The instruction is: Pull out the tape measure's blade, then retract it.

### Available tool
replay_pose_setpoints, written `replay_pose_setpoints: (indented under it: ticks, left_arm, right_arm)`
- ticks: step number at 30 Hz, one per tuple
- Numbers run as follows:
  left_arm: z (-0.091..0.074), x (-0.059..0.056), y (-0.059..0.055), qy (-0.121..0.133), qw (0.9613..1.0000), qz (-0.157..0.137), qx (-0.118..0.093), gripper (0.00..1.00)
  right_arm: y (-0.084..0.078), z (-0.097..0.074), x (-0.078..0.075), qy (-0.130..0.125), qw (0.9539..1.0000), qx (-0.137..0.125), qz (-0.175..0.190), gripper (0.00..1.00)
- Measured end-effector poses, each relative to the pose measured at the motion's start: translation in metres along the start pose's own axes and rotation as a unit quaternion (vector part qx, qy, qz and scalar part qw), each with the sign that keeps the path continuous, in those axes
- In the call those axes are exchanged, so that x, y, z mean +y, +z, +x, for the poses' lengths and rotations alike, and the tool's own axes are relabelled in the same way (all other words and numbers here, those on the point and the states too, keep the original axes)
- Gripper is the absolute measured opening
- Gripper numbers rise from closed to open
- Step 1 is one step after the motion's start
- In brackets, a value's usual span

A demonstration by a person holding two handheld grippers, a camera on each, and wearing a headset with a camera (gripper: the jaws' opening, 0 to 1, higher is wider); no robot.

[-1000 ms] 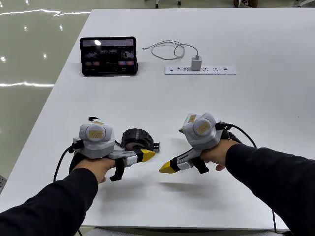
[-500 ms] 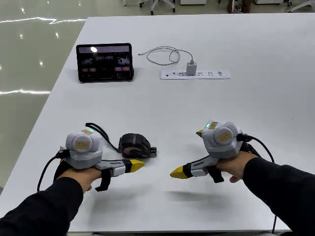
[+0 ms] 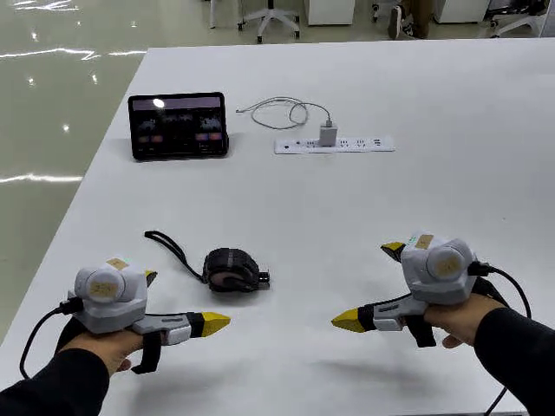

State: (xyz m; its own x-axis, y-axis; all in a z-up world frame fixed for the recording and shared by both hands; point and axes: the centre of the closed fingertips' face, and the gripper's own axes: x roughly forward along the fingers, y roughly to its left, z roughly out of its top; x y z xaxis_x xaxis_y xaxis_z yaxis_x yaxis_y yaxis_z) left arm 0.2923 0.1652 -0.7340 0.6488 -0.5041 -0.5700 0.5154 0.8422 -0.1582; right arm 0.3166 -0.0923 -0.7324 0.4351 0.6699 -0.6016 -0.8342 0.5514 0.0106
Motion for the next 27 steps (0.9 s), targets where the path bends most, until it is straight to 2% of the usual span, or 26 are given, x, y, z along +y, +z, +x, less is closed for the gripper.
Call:
replay_pose_setpoints:
  ticks: [5, 8, 11, 16, 19, 22, 27]
  left_arm:
    - [-0.012, -0.001, -0.006, -0.001, 1.0000, 0.008, 0.003, 1.00]
    - [-0.021, 0.003, -0.003, 0.002, 1.0000, 0.008, -0.002, 1.00]
    - [-0.029, 0.001, 0.001, 0.001, 0.9999, 0.014, -0.008, 1.00]
    - [-0.042, 0.001, 0.002, 0.005, 0.9994, 0.032, -0.011, 1.00]
    - [-0.046, 0.004, 0.001, 0.008, 0.9993, 0.034, -0.011, 1.00]
    - [-0.048, 0.005, 0.001, 0.011, 0.9992, 0.035, -0.014, 1.00]
    - [-0.050, 0.005, -0.005, 0.009, 0.9994, 0.031, -0.012, 1.00]
  right_arm:
    - [-0.011, -0.015, -0.005, -0.015, 0.9999, -0.001, 0.008, 1.00]
    - [-0.017, -0.028, -0.007, -0.026, 0.9996, -0.006, 0.012, 1.00]
    - [-0.026, -0.041, -0.009, -0.039, 0.9992, -0.003, 0.002, 1.00]
    - [-0.039, -0.064, -0.016, -0.058, 0.9981, -0.008, 0.015, 1.00]
    - [-0.048, -0.076, -0.019, -0.068, 0.9973, -0.008, 0.026, 1.00]
    - [-0.059, -0.088, -0.029, -0.081, 0.9959, -0.008, 0.038, 1.00]
    - [-0.070, -0.102, -0.036, -0.092, 0.9948, -0.006, 0.044, 1.00]
